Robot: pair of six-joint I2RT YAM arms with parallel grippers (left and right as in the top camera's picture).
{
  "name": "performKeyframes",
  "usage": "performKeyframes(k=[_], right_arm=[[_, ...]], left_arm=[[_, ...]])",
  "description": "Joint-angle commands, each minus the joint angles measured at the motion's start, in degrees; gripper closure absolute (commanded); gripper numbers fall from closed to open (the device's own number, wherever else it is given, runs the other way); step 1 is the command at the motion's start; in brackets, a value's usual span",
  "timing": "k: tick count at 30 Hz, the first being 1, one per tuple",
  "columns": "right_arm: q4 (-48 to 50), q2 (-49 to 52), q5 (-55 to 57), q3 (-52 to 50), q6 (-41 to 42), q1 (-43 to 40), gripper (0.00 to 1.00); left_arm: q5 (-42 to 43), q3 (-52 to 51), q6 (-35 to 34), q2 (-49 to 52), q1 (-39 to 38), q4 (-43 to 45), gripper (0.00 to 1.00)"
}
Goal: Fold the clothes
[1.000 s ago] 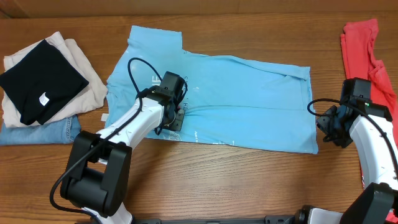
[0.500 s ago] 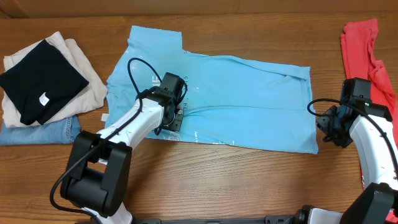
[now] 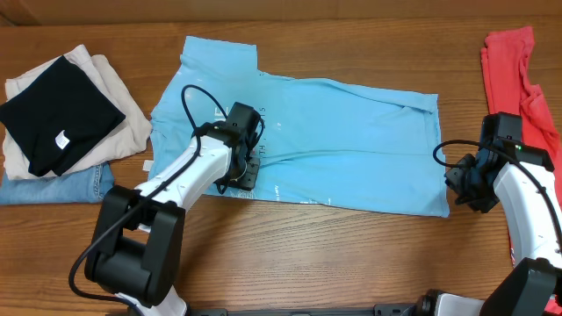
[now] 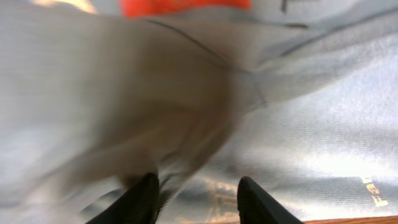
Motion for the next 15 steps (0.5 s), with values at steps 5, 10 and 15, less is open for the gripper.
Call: performKeyframes(k=[5,10,15], right_arm=[[-1.73,-0.02,-2.6,0.52,-2.05,-0.28,0.63],[-2.29,-0.02,-5.01,-1.77,-2.03,-0.35,0.5],[1.38,-0.02,-6.27,-6.27,-1.97,-0.33,0.49]], left_arm=[[-7.89,3.63,-9.18,-4.74,4.15,-7.5,0.45],[-7.91,2.8,-16.22,-4.74,9.29,-13.92,0.44],[-7.67,-0.42,-17.11,-4.74,14.23,-12.33,0.41]])
